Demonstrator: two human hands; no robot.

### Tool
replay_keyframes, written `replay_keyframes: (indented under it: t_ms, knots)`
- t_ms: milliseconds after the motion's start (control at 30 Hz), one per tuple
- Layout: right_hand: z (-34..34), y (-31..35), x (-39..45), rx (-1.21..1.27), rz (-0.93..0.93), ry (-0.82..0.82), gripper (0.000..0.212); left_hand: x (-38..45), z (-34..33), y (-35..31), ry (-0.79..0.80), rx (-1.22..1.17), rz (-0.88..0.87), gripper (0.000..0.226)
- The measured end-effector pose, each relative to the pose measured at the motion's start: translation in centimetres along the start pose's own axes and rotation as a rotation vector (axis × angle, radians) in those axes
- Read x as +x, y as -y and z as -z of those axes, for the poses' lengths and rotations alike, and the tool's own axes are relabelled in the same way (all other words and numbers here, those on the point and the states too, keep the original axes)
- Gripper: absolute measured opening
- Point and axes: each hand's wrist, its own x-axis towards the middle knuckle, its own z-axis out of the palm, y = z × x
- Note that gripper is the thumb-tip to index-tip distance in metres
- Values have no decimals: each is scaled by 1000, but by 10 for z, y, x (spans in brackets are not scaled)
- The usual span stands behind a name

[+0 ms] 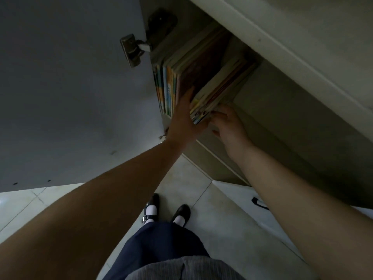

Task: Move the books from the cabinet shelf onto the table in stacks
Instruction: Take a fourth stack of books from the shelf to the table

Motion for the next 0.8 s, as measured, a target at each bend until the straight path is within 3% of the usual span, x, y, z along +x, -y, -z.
replay_keyframes:
  t_ms: [167, 333, 433, 533, 700, 800]
  knots:
    - [8, -7, 4, -14, 73, 84, 34, 19, -12, 13, 27, -29, 140, 74]
    - [5, -3, 13, -31, 86, 159, 38, 31, -20, 20, -98, -87, 264, 74]
    - [3, -1, 15, -57, 48, 173, 34, 34, -13, 18, -88, -133, 332, 73]
    - [9, -2, 10, -58, 24, 99, 42, 29, -1, 7, -16, -224, 363, 70]
    - [22, -9, -19, -100, 53, 126, 28, 3, 22, -12, 172, -423, 500, 51]
    - [29, -16, -42, -176, 188, 54, 25, -19, 38, -24, 262, -469, 511, 31]
